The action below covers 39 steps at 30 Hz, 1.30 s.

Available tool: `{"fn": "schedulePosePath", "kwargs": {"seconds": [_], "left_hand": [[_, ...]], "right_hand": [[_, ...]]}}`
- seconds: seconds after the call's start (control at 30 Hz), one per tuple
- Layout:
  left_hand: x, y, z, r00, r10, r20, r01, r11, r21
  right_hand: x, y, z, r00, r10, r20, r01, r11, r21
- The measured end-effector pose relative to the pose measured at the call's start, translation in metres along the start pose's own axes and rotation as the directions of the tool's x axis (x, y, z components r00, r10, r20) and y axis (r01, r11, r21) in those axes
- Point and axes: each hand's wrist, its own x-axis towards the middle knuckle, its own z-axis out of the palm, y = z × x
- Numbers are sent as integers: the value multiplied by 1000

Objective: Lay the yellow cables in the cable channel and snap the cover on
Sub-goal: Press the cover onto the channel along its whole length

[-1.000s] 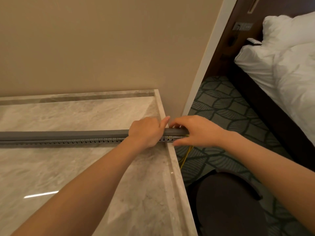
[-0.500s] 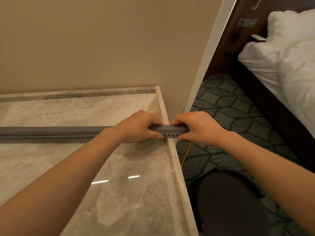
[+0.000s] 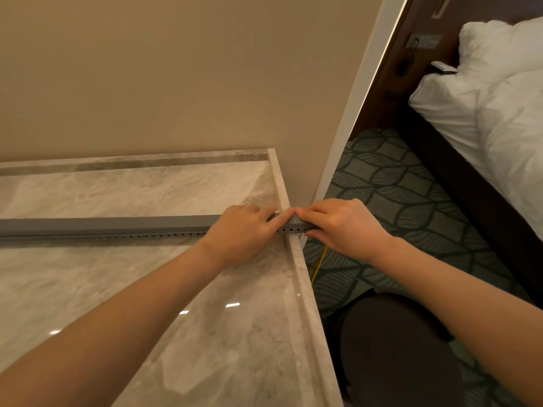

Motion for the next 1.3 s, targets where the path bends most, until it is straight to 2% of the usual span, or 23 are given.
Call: {"fn": "schedulePosePath", "kwargs": {"seconds": [0.07, 0.17, 0.23, 0.3, 0.37, 0.43, 0.53, 0.6, 0.73, 0.8, 0.83, 0.9, 0.97, 1.0, 1.03, 1.1, 1.2, 1.3], "left_hand": [[-5, 3, 2, 998, 20, -67, -16, 998, 60], [-5, 6, 3, 991, -8, -131, 14, 999, 47], [-4, 9, 4, 995, -4, -104, 10, 999, 53], [-4, 9, 4, 997, 1, -81, 3, 999, 53], [-4, 9, 5, 997, -1, -78, 6, 998, 67], [-4, 9, 5, 997, 1, -76, 4, 997, 76], [-4, 12, 4, 998, 4, -65, 1, 996, 88], [-5, 12, 5, 996, -3, -92, 12, 995, 103], [-8, 14, 4, 990, -6, -138, 24, 992, 127], [-7, 12, 1, 992, -24, -126, 30, 998, 46], [-5, 10, -3, 991, -62, -116, 55, 997, -56], [2, 2, -13, 974, -222, -39, 194, 912, -362], [17, -4, -18, 890, -444, 101, 414, 697, -585], [26, -6, -17, 831, -524, 187, 517, 603, -607], [36, -4, -16, 779, -568, 265, 602, 562, -567], [52, 7, -14, 714, -597, 366, 700, 595, -395], [61, 23, -7, 735, -570, 366, 666, 707, -238], [60, 23, -2, 763, -558, 327, 635, 741, -217]], "right_hand": [[-3, -3, 0, 996, -19, -83, 18, 1000, -17], [2, -6, -4, 999, 44, -28, -43, 999, 29], [11, -5, -8, 982, 186, 25, -188, 970, 151], [27, -1, -11, 932, 349, 96, -362, 894, 264], [46, 2, -8, 863, 455, 219, -502, 824, 263], [62, 2, -2, 806, 516, 289, -573, 802, 168], [75, -4, 6, 784, 463, 412, -519, 854, 28], [73, -7, 11, 785, 405, 469, -464, 886, 12], [65, -5, 15, 798, 419, 433, -472, 882, 16], [64, -6, 18, 826, 408, 387, -427, 903, -40], [64, -6, 20, 842, 400, 363, -406, 912, -62], [62, -6, 24, 868, 384, 314, -376, 922, -90], [61, -6, 27, 879, 386, 280, -374, 922, -97], [61, -6, 28, 875, 396, 278, -390, 917, -79], [61, -6, 28, 865, 410, 289, -413, 909, -54], [63, -4, 29, 853, 420, 310, -435, 900, -20], [65, -1, 29, 864, 386, 322, -403, 915, -16], [65, -1, 28, 862, 382, 334, -397, 917, -23]]}}
